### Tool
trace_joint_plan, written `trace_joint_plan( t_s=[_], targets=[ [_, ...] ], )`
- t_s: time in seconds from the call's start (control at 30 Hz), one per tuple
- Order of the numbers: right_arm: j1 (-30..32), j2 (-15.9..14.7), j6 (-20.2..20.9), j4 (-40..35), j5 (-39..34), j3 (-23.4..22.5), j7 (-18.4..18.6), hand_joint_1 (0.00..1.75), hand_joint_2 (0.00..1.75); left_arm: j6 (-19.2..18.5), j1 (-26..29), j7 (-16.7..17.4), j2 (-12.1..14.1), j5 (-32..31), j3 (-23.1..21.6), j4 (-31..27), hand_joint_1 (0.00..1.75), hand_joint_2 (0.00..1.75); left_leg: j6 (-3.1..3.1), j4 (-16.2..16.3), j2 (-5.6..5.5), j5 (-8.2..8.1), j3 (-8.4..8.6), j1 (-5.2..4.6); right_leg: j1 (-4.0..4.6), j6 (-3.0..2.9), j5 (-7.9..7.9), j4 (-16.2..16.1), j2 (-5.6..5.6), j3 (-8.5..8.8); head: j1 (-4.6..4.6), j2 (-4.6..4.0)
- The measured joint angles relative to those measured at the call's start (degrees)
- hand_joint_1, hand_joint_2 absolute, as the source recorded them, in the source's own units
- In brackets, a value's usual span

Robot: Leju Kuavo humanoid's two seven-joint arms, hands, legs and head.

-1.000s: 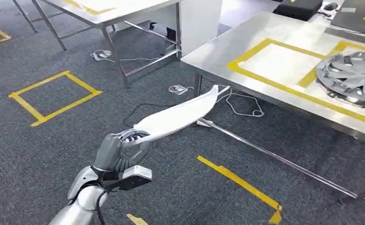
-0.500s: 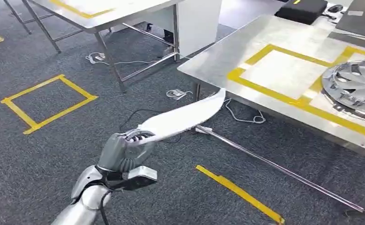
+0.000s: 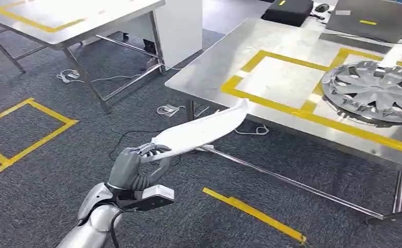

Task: Take the parts from the cabinet and place them on the table.

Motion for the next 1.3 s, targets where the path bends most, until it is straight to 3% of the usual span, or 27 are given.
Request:
trace_joint_plan(
  t_s=[0.03,0.07,0.1,0.17,0.2,0.23,0.3,0.33,0.37,0.5,0.53,0.57,0.6,0.7,0.73,0.77,0.83,0.87,0.9,0.93,1.03,1.07,1.1,1.13,1.17,1.23,1.3],
  targets=[
    [0.07,-0.07,0.00,0.00,0.24,0.00,0.00,0.00,0.00,0.15,-0.24,-0.04,-0.20,-0.07,-0.32,0.00,1.59,1.75,0.26,-0.20,0.70,0.05,0.18,0.13,0.10,0.20,-0.50,0.67,-1.39,0.02,-0.05,0.00],
    [-0.11,-0.07,0.00,0.00,0.28,-0.02,0.00,0.00,0.00,0.31,-0.39,-0.29,-0.35,-0.11,-0.61,0.00,1.59,1.75,0.68,-0.20,1.11,-0.11,0.27,0.12,0.35,0.49,-1.98,2.90,-4.34,-1.12,0.59,0.00],
    [-0.35,-0.07,0.00,0.00,0.46,-0.02,0.00,0.00,0.00,0.48,-0.40,-0.57,-0.35,-0.11,-0.87,0.02,1.59,1.75,0.94,-0.18,1.89,-0.28,0.30,-0.02,0.26,0.74,-4.38,7.30,-6.05,-3.53,0.85,0.00],
    [-0.58,-0.07,0.00,0.00,0.77,0.00,0.00,0.00,0.00,0.59,-0.34,-0.83,-0.33,-0.11,-0.94,0.04,1.59,1.75,1.22,-0.15,3.37,-0.57,0.33,-0.28,0.11,1.05,-7.71,15.64,-7.02,-8.37,0.81,0.00],
    [-0.50,-0.07,0.00,0.00,0.94,0.00,0.02,0.00,0.00,0.59,-0.35,-0.87,-0.33,-0.09,-1.03,0.04,1.59,1.75,1.19,-0.14,3.97,-0.75,0.43,-0.36,0.09,1.10,-7.62,17.50,-7.13,-9.64,0.79,0.00],
    [-0.37,-0.07,0.02,0.02,1.07,0.00,0.02,0.00,0.00,0.61,-0.42,-0.92,-0.33,-0.04,-1.11,0.04,1.59,1.75,1.22,-0.14,4.55,-0.94,0.65,-0.41,0.10,1.06,-6.13,16.53,-7.20,-9.40,0.81,0.00],
    [-0.34,-0.07,0.04,0.00,1.20,-0.02,0.02,0.00,0.00,0.61,-0.67,-0.94,-0.33,-0.04,-1.35,0.04,1.59,1.75,1.09,-0.14,5.58,-1.44,1.36,-0.52,0.16,0.74,-1.08,8.75,-7.92,-5.71,0.83,0.00],
    [-0.44,-0.07,0.11,0.00,1.38,0.00,0.00,0.00,0.00,0.59,-1.03,-0.94,-0.43,-0.07,-1.55,0.07,1.59,1.75,0.93,-0.15,6.35,-1.82,2.00,-0.58,0.36,0.30,2.01,2.08,-9.73,-2.26,0.81,0.00],
    [-0.58,-0.07,0.17,0.00,1.59,0.00,0.02,0.00,0.00,0.59,-1.47,-0.94,-0.46,-0.22,-1.77,0.17,1.59,1.75,0.73,-0.18,6.69,-1.98,2.27,-0.73,0.98,-0.09,1.17,0.59,-11.71,-1.45,0.72,0.00],
    [-0.76,-0.11,0.20,0.02,2.12,0.00,0.04,0.00,0.00,0.57,-3.24,-0.94,-0.72,-0.50,-2.53,1.05,1.59,1.75,-0.54,-0.60,8.59,-1.99,2.71,-0.78,1.25,-1.11,1.89,0.13,-9.43,-1.32,0.70,0.00],
    [-0.73,-0.11,0.20,0.00,2.16,-0.02,0.07,0.00,0.00,0.57,-3.46,-0.94,-0.81,-0.55,-2.60,1.14,1.59,1.75,-0.99,-0.49,8.16,-2.49,2.70,-0.70,0.51,-1.61,2.39,-0.67,-8.80,-0.71,0.55,0.00],
    [-0.70,-0.11,0.33,0.02,2.30,-0.02,0.07,0.00,0.00,0.61,-3.87,-0.94,-0.79,-0.61,-2.73,1.33,1.59,1.75,-1.32,0.49,5.49,-3.28,2.51,-0.49,0.48,-1.69,2.54,-0.98,-8.20,-0.53,0.46,0.00],
    [-0.84,-0.11,0.35,0.02,2.38,-0.02,0.07,0.00,0.00,0.63,-4.23,-0.94,-0.74,-0.61,-2.77,1.51,1.59,1.75,-1.48,3.28,4.00,-4.99,1.28,-0.37,0.43,-1.99,2.66,-1.00,-7.69,-0.52,0.30,0.00],
    [-1.08,-0.11,0.48,0.02,2.89,0.00,0.09,0.00,0.00,0.74,-4.65,-0.79,-0.41,-0.52,-2.66,2.47,1.59,1.75,-1.88,15.94,3.02,-10.09,-5.14,-0.33,0.47,-2.13,2.61,-0.94,-5.38,-0.53,0.24,0.00],
    [-1.03,-0.11,0.50,0.02,3.06,0.00,0.11,0.00,0.00,0.92,-4.79,-0.63,-0.37,-0.55,-2.66,2.82,1.59,1.75,-1.82,17.11,2.99,-9.66,-6.04,-0.33,0.49,-2.13,2.61,-0.91,-4.55,-0.51,0.24,0.00],
    [-0.98,-0.11,0.52,0.02,3.23,0.00,0.11,0.00,0.00,1.24,-5.07,-0.26,-0.37,-0.69,-2.66,3.10,1.59,1.75,-1.74,16.21,2.98,-8.34,-5.84,-0.33,0.49,-2.13,2.60,-0.89,-3.95,-0.46,0.24,0.00],
    [-1.01,-0.11,0.55,0.02,3.54,0.00,0.13,0.00,0.00,2.69,-6.76,1.02,-0.41,-1.73,-2.51,4.02,1.59,1.75,-1.19,6.59,2.19,-1.87,-1.70,-0.33,0.50,-2.09,2.59,-0.76,-2.14,-0.34,0.22,0.00],
    [-1.05,-0.11,0.52,0.02,3.69,0.00,0.11,0.00,0.00,3.34,-7.26,1.51,-0.44,-2.05,-2.34,4.31,1.59,1.75,-0.99,2.64,1.34,-0.01,0.20,-0.32,0.49,-2.01,2.54,-0.74,-1.65,-0.24,0.24,0.00],
    [-1.00,-0.02,0.55,0.04,3.89,0.02,0.05,0.00,0.00,4.15,-8.05,2.16,-0.39,-2.53,-2.08,4.72,1.59,1.75,-0.39,0.11,-1.95,-0.94,1.72,0.10,0.24,-1.76,2.60,-0.87,-1.04,-0.42,0.44,0.00],
    [-1.22,-0.04,0.57,0.04,4.02,0.02,0.02,0.00,0.00,4.59,-8.52,2.38,-0.50,-2.82,-1.99,4.98,1.59,1.75,-0.37,-1.20,-2.62,-0.53,1.87,0.07,0.33,-1.23,2.64,-0.50,-0.36,-0.77,0.37,0.00],
    [-0.97,-0.04,0.59,0.07,4.13,0.02,-0.02,0.00,0.00,4.90,-9.64,2.80,-0.56,-3.13,-1.64,5.77,1.59,1.75,0.12,-1.11,-1.30,-0.58,1.86,-0.49,-0.40,0.11,3.06,-1.26,1.00,-1.16,0.35,0.00],
    [-0.86,-0.07,0.59,0.07,4.15,0.02,-0.04,0.00,0.00,4.90,-10.04,2.80,-0.90,-3.21,-1.55,5.90,1.59,1.75,0.67,-2.08,-0.30,-0.13,2.26,0.09,-0.27,0.44,2.88,-1.07,0.41,-1.68,0.30,0.00],
    [-0.80,-0.07,0.59,0.07,4.15,0.02,-0.04,0.00,0.00,4.92,-10.30,2.82,-1.05,-3.23,-1.51,6.06,1.59,1.75,0.87,-2.25,0.42,-0.13,2.46,0.05,0.12,0.71,2.13,0.06,-3.18,-2.17,0.57,0.00],
    [-0.96,-0.07,0.59,0.07,4.15,0.02,-0.04,0.00,0.00,4.96,-10.46,2.82,-1.16,-3.26,-1.46,6.12,1.59,1.75,1.17,-2.25,1.07,-0.21,2.48,-0.01,0.14,0.92,0.35,3.03,-5.56,-3.74,1.07,0.00],
    [-1.18,-0.07,0.59,0.07,4.15,0.02,-0.02,0.00,0.00,5.01,-10.41,2.82,-1.14,-3.26,-1.29,6.25,1.59,1.75,1.31,-2.24,1.94,-0.31,2.51,-0.12,0.01,1.14,-1.77,7.39,-6.68,-6.04,1.12,0.00],
    [-1.32,-0.07,0.59,0.07,4.15,0.02,-0.04,0.00,0.00,5.03,-10.37,2.84,-1.07,-3.30,-0.98,6.82,1.59,1.75,1.41,-2.21,3.82,-0.47,2.45,-0.25,-0.19,1.55,-5.15,16.45,-7.16,-10.84,1.12,0.00],
    [-1.05,-0.07,0.59,0.07,4.17,0.02,-0.02,0.00,0.00,5.03,-10.35,2.84,-1.07,-3.32,-0.96,7.26,1.59,1.75,1.24,-2.20,5.02,-0.69,2.63,-0.26,-0.24,1.75,-2.93,15.32,-7.37,-10.31,1.11,0.00]
  ],
)
